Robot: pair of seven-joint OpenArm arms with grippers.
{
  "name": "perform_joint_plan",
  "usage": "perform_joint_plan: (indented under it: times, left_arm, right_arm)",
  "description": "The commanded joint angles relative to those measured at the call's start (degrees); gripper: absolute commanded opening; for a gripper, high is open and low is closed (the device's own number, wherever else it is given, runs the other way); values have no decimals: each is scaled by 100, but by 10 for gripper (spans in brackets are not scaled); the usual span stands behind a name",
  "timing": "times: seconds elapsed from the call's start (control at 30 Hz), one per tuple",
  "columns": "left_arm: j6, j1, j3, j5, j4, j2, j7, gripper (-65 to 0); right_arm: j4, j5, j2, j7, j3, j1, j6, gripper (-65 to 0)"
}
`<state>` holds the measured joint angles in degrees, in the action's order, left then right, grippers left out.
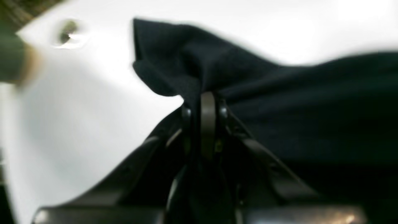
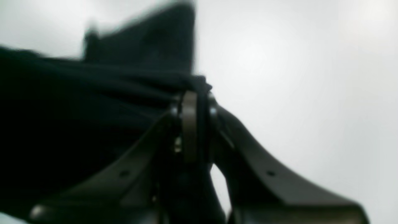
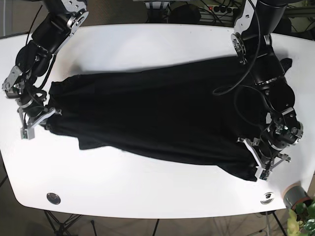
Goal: Fold the T-shirt properly
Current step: 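Lift the shirt with both grippers and swing it across the table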
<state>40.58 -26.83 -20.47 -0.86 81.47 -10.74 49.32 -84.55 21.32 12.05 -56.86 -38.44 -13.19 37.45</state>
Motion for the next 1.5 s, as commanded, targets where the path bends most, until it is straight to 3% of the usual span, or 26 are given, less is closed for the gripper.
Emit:
perform_joint_plan:
  times: [0.0,0.3,0.57,0.77,0.93,1.07,1.27,1.47]
  left_arm:
    - [-58,-284,-6,29,561,-82,48,-650]
    - [-58,-1198,12,29,1176,-73,725,-650]
    - [-194,-2394,232,38,1150,-108,760,-650]
    - [-352,-3220,319,20,789,-108,751,-650]
    - [-352,-3537,319,20,807,-108,760,-650]
    - [-352,-3493,319,29,1202,-117,831,-650]
    - [-335,-3009,302,-6,1334,-108,1006,-650]
    - [-326,-2412,249,-6,1747,-108,1006,-650]
  right_arm:
    - [-85,123,232,152,261,-444,22,-626]
    - [11,123,821,-200,920,-1894,22,-626]
    - [1242,140,1454,-226,1773,-3916,22,-626]
    - [2104,167,1674,-226,2477,-5393,31,-626]
    - [2148,184,1814,-525,2881,-6161,31,-626]
    - [2139,184,1841,-1044,2881,-6161,39,-626]
    - [1822,184,2061,-1351,2872,-6161,66,-626]
    - [574,184,2263,-1483,2512,-4980,75,-626]
